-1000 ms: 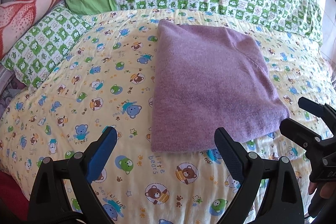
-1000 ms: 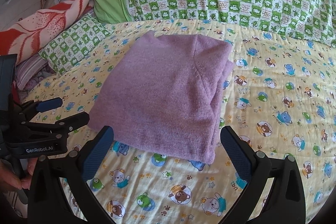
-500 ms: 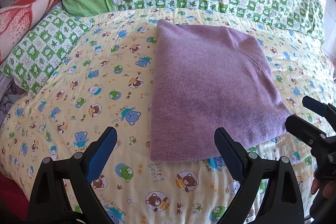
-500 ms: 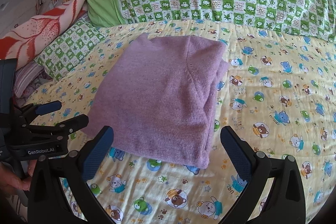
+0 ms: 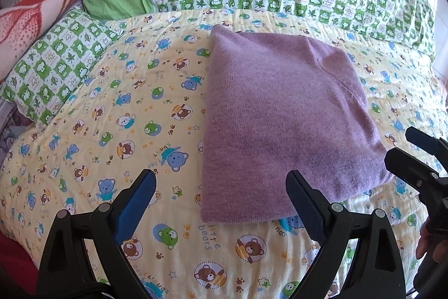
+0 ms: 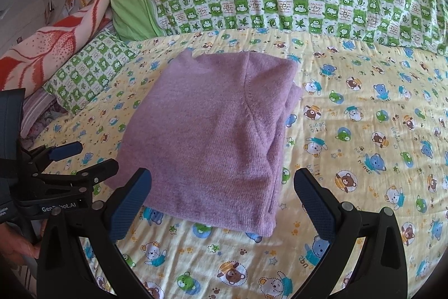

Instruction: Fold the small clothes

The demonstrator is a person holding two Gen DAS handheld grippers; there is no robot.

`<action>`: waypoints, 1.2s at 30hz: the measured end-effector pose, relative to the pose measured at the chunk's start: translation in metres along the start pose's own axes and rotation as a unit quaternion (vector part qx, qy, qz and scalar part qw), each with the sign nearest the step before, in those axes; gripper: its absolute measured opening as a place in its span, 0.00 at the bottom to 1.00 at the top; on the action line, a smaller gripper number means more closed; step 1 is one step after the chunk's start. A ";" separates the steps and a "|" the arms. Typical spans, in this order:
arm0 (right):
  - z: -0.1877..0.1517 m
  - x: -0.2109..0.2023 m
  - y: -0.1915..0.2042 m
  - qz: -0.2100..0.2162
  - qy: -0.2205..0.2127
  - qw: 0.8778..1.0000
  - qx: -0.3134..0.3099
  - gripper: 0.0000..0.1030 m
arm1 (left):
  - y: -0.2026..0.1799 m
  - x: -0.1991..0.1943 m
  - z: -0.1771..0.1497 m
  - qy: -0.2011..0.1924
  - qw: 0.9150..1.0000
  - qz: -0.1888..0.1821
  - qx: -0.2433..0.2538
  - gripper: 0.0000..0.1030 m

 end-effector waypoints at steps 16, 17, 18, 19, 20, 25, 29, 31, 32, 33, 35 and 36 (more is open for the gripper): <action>0.005 0.004 -0.003 -0.002 0.001 1.000 0.007 0.99 | -0.002 0.004 0.005 0.001 1.000 -0.004 0.002 0.92; 0.005 0.005 -0.003 -0.002 0.001 1.000 0.007 0.99 | -0.002 0.004 0.006 0.001 1.000 -0.004 0.003 0.92; 0.006 0.005 -0.004 -0.002 0.002 1.000 0.007 0.99 | -0.003 0.005 0.006 0.001 1.000 -0.004 0.003 0.92; 0.006 0.005 -0.004 -0.002 0.002 1.000 0.008 0.99 | -0.003 0.005 0.007 0.001 1.000 -0.005 0.003 0.92; 0.006 0.005 -0.004 -0.002 0.002 1.000 0.009 0.99 | -0.003 0.005 0.007 0.002 1.000 -0.005 0.003 0.92; 0.007 0.008 -0.006 -0.002 0.005 1.000 0.012 0.99 | -0.003 0.006 0.009 0.003 1.000 -0.006 0.003 0.92; 0.008 0.010 -0.007 -0.001 0.005 1.000 0.014 0.99 | -0.003 0.007 0.014 0.004 1.000 -0.007 0.000 0.92; 0.010 0.011 -0.008 0.000 0.005 1.000 0.016 0.99 | -0.002 0.008 0.016 0.006 1.000 -0.008 -0.004 0.92; 0.011 0.011 -0.008 0.000 0.005 1.000 0.016 0.99 | -0.002 0.008 0.017 0.006 1.000 -0.009 -0.005 0.92; 0.012 0.011 -0.009 0.001 0.005 1.000 0.017 0.99 | -0.002 0.008 0.018 0.005 1.000 -0.008 -0.005 0.92; 0.014 0.013 -0.009 0.002 0.005 1.000 0.017 0.99 | -0.002 0.008 0.020 0.003 1.000 -0.006 -0.001 0.92; 0.014 0.013 -0.009 0.002 0.005 1.000 0.018 0.99 | -0.002 0.008 0.021 0.003 1.000 -0.004 0.001 0.92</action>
Point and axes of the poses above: each gripper's, at about its wrist camera, not at the fingertips, and x roughly the way its jaws point, y to its left, z to its top, the point moved 6 cm from there along x, roughly the way its jaws point, and after that the axes turned 11 degrees about -z, right-handed, at the moved point
